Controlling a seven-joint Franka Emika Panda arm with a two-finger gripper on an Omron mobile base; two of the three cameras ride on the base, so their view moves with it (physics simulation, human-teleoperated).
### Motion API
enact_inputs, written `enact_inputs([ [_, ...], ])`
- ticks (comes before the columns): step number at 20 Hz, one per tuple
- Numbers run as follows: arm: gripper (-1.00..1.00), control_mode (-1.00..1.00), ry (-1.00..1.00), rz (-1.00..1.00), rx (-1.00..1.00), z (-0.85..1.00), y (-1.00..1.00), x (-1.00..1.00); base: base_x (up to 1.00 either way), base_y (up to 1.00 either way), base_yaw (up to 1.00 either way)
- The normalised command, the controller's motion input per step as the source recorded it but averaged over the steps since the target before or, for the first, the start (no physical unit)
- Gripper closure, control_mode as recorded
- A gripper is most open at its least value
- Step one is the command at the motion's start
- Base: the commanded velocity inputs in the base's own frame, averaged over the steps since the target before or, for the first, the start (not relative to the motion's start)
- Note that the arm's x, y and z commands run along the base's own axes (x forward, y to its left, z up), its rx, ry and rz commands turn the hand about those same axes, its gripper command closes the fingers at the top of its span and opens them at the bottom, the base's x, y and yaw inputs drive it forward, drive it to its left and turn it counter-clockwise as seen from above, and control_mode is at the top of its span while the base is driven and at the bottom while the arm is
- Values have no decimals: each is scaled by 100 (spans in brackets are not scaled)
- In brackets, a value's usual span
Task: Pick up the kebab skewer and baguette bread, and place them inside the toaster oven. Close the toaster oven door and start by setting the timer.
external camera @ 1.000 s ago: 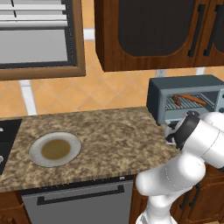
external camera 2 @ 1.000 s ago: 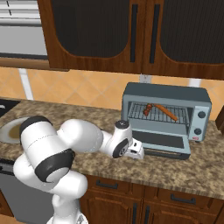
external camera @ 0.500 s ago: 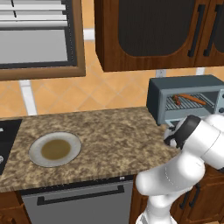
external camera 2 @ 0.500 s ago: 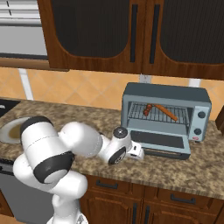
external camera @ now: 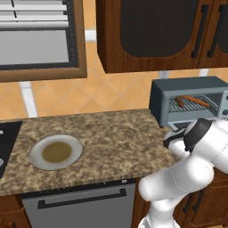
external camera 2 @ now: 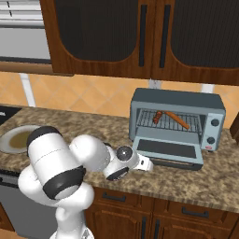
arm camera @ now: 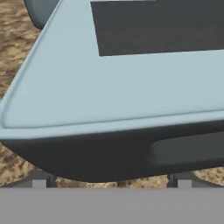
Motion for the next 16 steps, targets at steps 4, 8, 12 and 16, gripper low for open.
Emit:
enact_inputs([
  [4, -100, -100, -9, -3, 4, 73, -25, 67, 0, 0, 0],
  [8, -100, -100, -2, -2, 6, 97, -29, 76, 0, 0, 0],
  [12, -100, -100, 0, 0, 5, 100, -26, 67, 0, 0, 0],
  [16, -100, -100, -2, 0, 5, 100, -31, 64, 0, 0, 0],
])
